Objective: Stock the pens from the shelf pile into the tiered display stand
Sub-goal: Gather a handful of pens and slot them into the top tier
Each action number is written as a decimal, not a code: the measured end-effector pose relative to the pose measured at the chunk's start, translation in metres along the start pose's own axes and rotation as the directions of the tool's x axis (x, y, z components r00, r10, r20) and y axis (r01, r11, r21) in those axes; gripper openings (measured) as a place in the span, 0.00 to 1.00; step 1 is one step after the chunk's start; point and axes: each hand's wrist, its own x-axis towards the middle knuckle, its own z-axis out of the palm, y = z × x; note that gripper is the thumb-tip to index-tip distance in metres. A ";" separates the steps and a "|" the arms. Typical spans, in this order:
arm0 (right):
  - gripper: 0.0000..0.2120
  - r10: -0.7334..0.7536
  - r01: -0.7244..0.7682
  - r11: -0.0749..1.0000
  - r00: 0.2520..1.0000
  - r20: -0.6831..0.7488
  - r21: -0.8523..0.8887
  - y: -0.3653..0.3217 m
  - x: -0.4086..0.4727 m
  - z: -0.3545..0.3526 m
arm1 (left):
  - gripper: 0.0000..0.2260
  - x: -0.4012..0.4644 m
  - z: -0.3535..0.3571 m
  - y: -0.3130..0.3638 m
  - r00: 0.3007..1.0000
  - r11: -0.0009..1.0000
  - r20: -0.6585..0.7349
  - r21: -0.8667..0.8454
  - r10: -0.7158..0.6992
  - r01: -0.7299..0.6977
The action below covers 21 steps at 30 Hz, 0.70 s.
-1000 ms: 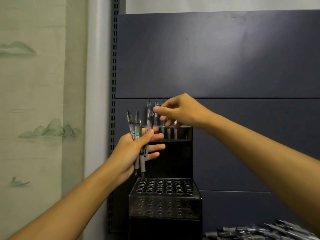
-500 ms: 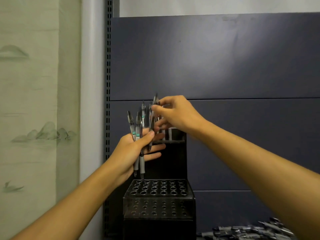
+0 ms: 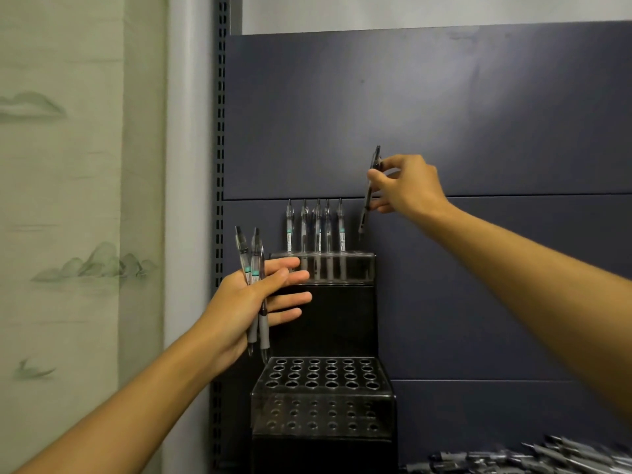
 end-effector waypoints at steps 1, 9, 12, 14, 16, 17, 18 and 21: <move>0.12 0.006 -0.006 1.000 1.000 0.006 -0.007 0.003 -0.001 0.001 | 0.10 0.000 0.000 0.000 1.000 1.000 0.002 0.000 0.001 -0.001; 0.14 0.028 -0.028 1.000 0.997 0.071 -0.013 0.012 -0.005 0.016 | 0.10 0.000 0.002 -0.002 1.000 1.000 0.010 -0.016 -0.005 0.005; 0.15 0.037 -0.031 0.998 0.994 0.101 -0.053 0.016 -0.005 0.019 | 0.10 0.000 0.003 -0.002 1.000 1.000 0.015 -0.023 -0.008 0.009; 0.16 0.049 -0.037 0.996 0.989 0.139 -0.084 0.019 -0.007 0.022 | 0.10 -0.001 0.003 -0.002 1.000 1.000 0.015 -0.026 -0.011 0.011; 0.17 0.056 -0.033 0.990 0.983 0.172 -0.136 0.022 -0.009 0.026 | 0.09 -0.001 0.002 -0.003 1.000 0.999 0.017 -0.028 -0.015 0.015; 0.18 0.059 -0.032 0.988 0.983 0.176 -0.154 0.024 -0.010 0.027 | 0.09 -0.001 0.002 -0.003 1.000 0.999 0.020 -0.029 -0.017 0.017; 0.17 0.060 -0.032 0.986 0.983 0.171 -0.165 0.025 -0.010 0.027 | 0.09 -0.001 0.002 -0.003 1.000 0.999 0.023 -0.031 -0.018 0.019; 0.14 0.089 -0.045 0.974 0.977 0.194 -0.220 0.029 -0.009 0.026 | 0.10 -0.002 0.002 -0.003 0.999 0.999 0.031 -0.034 -0.020 0.021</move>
